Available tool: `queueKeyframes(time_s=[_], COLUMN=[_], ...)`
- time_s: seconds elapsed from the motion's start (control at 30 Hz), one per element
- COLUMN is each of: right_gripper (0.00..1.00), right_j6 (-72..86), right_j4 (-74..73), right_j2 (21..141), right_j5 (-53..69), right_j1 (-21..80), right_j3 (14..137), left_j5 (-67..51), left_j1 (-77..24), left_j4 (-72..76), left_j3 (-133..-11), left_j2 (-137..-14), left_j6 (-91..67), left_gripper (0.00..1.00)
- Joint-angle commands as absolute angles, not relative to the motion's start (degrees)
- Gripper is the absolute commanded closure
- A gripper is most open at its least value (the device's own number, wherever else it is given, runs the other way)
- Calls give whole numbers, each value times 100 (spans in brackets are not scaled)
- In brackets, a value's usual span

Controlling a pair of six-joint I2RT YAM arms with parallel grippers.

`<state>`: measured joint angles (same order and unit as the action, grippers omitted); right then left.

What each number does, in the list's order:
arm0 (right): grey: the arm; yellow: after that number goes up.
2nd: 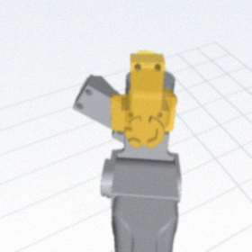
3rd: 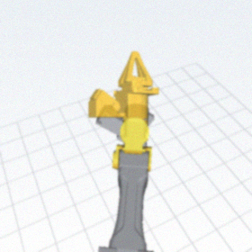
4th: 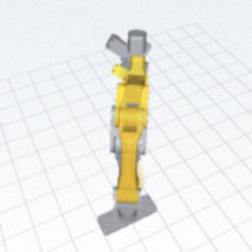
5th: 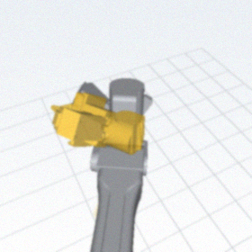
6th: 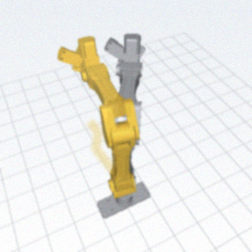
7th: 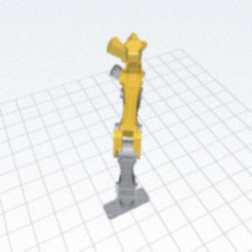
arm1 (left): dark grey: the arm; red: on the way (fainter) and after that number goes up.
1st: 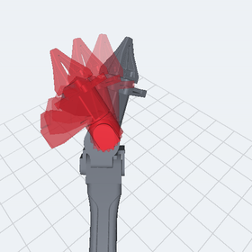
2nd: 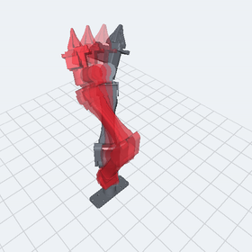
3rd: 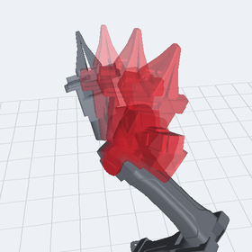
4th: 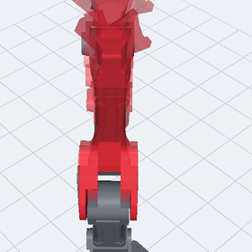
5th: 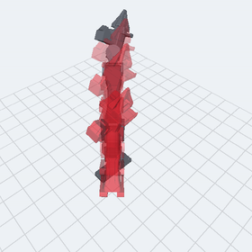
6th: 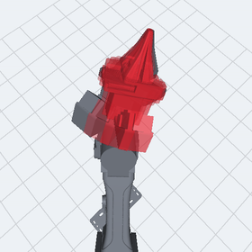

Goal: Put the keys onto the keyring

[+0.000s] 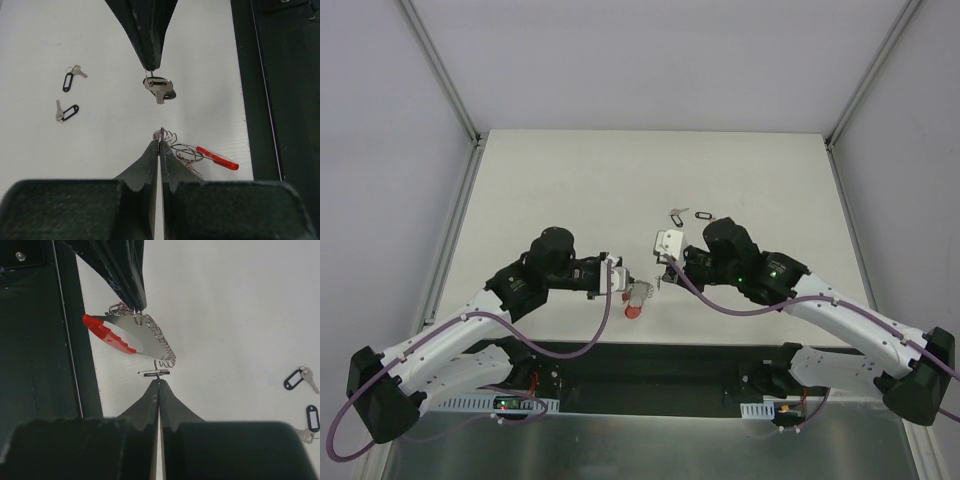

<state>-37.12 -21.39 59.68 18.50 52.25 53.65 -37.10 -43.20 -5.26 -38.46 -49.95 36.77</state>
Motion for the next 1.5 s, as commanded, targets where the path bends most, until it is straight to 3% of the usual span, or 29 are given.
queueKeyframes(time_s=[0.0,1.47], right_gripper=[99,99], right_j6=[-3805,-3867], right_j4=[-2039,-1582], right_j2=[6292,6478], right_j5=[1925,1485], right_j1=[5449,5950], right_j3=[5581,5520], left_j5=[-4236,-3920], left_j1=[-4386,-4447], left_j4=[-325,-185], left_j3=[-4025,-3990], left_j2=[-5115,-5124], left_j6=[3674,3480], left_gripper=[100,100])
